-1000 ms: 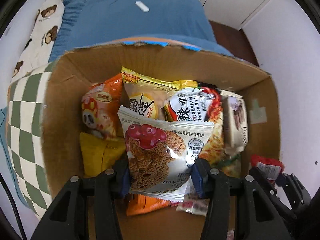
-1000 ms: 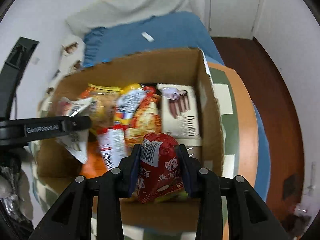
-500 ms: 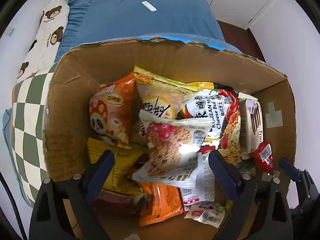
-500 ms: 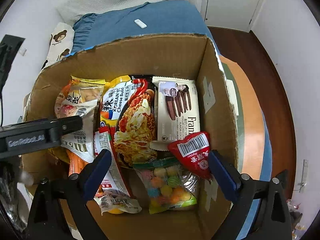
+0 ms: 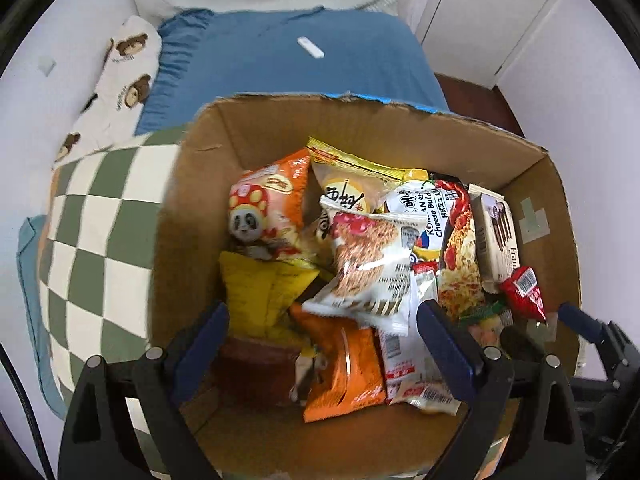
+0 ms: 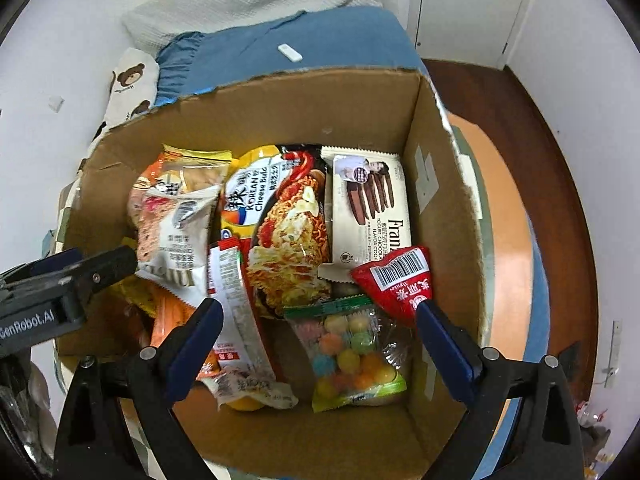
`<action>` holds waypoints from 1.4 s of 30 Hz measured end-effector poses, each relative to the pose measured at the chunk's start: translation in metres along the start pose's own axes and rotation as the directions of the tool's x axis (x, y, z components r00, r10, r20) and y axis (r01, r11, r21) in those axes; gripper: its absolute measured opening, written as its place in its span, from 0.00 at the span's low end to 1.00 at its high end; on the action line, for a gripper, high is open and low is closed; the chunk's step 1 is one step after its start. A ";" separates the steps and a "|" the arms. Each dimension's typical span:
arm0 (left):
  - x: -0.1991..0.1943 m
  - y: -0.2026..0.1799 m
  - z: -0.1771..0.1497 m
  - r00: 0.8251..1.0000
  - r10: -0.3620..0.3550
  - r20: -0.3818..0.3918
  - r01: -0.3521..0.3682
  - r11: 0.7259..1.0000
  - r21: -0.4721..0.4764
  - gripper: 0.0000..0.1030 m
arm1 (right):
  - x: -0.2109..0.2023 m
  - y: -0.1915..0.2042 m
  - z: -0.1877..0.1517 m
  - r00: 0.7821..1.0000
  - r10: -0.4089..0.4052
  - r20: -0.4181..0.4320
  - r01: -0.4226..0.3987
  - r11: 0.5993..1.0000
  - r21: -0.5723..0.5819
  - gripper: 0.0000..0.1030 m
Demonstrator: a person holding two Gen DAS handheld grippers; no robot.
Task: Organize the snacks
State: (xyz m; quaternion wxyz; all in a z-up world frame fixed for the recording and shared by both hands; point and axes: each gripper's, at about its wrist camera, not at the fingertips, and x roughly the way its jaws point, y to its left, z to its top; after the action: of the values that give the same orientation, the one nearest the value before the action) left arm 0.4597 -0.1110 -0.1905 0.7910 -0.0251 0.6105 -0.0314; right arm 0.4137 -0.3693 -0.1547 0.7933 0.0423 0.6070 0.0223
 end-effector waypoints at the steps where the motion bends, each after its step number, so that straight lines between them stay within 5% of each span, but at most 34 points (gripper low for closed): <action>1: -0.005 0.001 -0.004 1.000 0.004 0.014 -0.004 1.000 0.002 0.93 | -0.005 0.001 -0.002 1.000 0.001 0.011 -0.001 1.000 -0.004 0.96; 14: -0.098 0.017 -0.073 0.976 0.012 0.216 -0.012 1.000 -0.004 0.93 | -0.098 0.022 -0.050 0.981 0.016 0.191 -0.004 0.998 -0.063 0.99; 32: -0.227 0.009 -0.182 0.899 0.019 0.438 -0.032 0.999 0.022 0.93 | -0.246 0.041 -0.167 0.904 0.039 0.425 0.001 0.996 -0.094 1.00; 42: -0.257 0.004 -0.222 0.878 0.028 0.478 -0.051 0.998 0.035 0.93 | -0.302 0.042 -0.220 0.860 0.027 0.510 0.017 0.996 -0.083 1.00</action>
State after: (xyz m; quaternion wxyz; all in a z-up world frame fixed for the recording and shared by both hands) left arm 0.1797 -0.0865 0.0010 0.9179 -0.0012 0.3962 -0.0224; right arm 0.1225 -0.3450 0.0823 0.9266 0.0147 0.3738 0.0379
